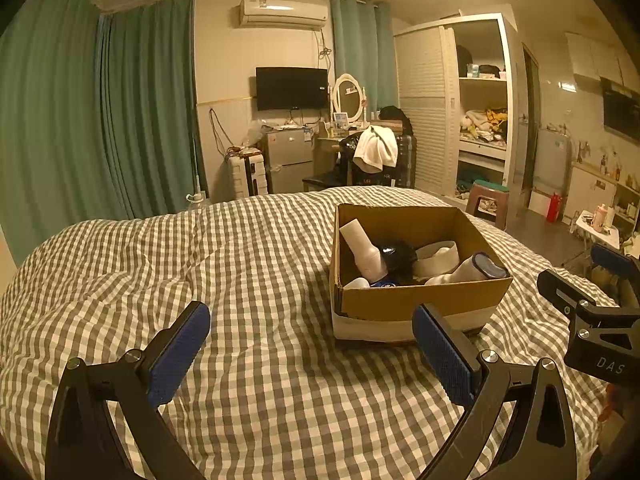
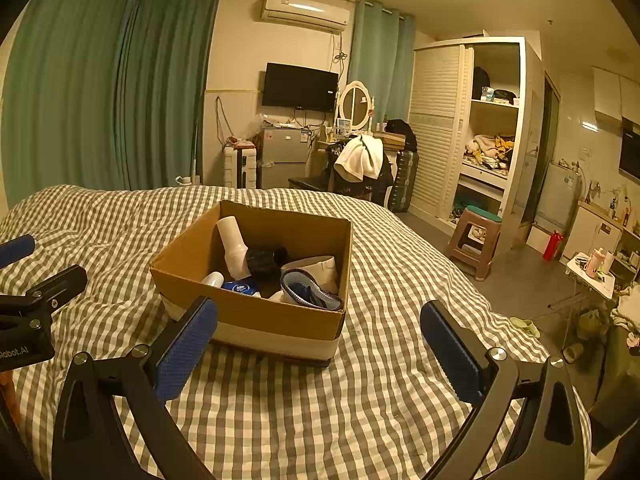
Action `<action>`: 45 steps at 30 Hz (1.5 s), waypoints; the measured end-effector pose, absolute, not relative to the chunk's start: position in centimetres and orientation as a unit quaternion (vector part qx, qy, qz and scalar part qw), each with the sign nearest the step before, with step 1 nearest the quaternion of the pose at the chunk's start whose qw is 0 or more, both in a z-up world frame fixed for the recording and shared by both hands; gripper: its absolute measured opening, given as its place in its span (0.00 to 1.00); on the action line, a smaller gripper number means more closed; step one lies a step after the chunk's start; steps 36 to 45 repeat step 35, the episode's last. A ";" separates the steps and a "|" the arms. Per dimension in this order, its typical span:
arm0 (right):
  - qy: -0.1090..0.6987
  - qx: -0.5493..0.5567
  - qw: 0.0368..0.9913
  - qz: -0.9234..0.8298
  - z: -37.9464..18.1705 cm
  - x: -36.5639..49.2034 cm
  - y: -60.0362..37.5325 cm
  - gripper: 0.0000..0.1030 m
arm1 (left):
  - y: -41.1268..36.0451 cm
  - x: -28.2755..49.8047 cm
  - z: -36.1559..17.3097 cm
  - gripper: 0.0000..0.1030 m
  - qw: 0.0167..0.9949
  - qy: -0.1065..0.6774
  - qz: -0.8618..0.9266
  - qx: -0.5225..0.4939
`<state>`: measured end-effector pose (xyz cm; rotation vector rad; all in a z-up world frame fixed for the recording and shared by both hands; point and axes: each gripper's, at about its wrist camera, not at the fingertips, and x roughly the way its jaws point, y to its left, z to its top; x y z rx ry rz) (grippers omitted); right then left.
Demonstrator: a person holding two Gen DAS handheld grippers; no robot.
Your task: Organize objects
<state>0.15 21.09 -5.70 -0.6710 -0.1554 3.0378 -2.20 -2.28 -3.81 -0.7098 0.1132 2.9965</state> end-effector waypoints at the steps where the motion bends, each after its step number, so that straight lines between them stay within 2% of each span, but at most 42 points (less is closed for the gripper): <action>1: -0.050 -0.216 0.014 0.975 -5.7 0.1 21.1 0.99 | -2.3 -2.2 -3.8 1.00 0.030 0.037 0.972 -0.231; 45: -0.054 -0.224 0.013 0.973 -6.4 0.0 20.8 0.99 | -2.3 -2.3 -4.1 1.00 0.028 0.034 0.972 -0.233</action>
